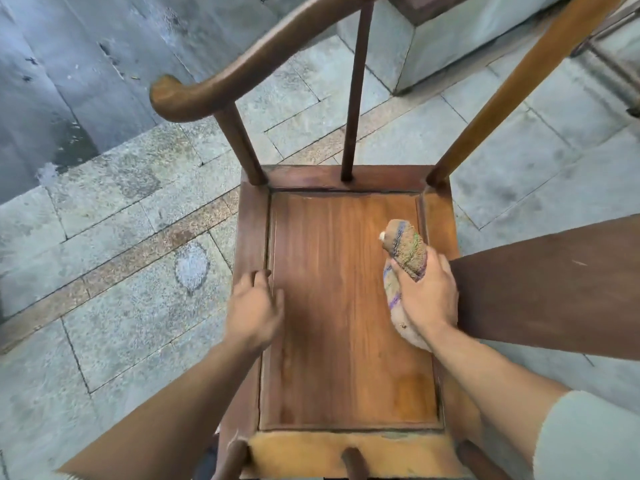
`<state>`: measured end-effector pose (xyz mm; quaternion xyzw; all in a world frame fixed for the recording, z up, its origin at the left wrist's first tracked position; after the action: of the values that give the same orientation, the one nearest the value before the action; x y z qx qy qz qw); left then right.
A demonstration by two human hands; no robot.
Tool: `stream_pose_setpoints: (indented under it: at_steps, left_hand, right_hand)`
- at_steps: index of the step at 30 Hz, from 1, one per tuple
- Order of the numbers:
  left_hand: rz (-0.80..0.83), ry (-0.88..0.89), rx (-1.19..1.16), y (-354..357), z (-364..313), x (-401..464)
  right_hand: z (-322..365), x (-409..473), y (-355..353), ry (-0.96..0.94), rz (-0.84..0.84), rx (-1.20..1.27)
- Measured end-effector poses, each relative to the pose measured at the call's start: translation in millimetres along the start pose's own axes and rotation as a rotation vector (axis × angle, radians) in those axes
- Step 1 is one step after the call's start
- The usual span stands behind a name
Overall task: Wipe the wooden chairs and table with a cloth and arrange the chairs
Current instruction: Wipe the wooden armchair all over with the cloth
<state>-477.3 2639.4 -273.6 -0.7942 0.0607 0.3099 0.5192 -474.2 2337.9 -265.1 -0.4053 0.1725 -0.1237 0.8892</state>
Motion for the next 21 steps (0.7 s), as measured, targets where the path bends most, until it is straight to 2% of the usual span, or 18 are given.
stream_pose_setpoints:
  at_steps: [4,5,8,13,16,21]
  left_hand:
    - [-0.078,0.1,0.126,10,-9,35]
    - [-0.096,0.141,0.152,8,-13,43]
    - [-0.145,0.372,0.242,13,-43,92]
    - [-0.126,0.627,0.374,40,-66,150]
    - [-0.108,0.669,0.405,50,-75,162]
    - [-0.125,0.652,0.403,48,-91,172]
  right_hand:
    - [-5,47,19,-0.051,-0.139,-0.03]
    - [-3,53,30,-0.053,-0.096,-0.055]
    - [-9,64,86,-0.117,0.081,-0.427]
    - [-22,86,115,-0.306,0.087,-0.658]
    - [-25,115,112,-0.345,0.16,-0.684]
    - [4,207,112,-0.228,0.097,-0.639]
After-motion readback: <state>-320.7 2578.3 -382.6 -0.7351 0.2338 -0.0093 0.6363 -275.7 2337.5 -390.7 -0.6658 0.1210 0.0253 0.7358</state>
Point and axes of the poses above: each hand's wrist, its own x-axis towards the middle knuckle, its own y-axis out of the palm, z = x × y, the point moved 6 cm from there along x, towards the middle knuckle, and after that the axes turned 8 degrees about -y, right-handed, at the moved point
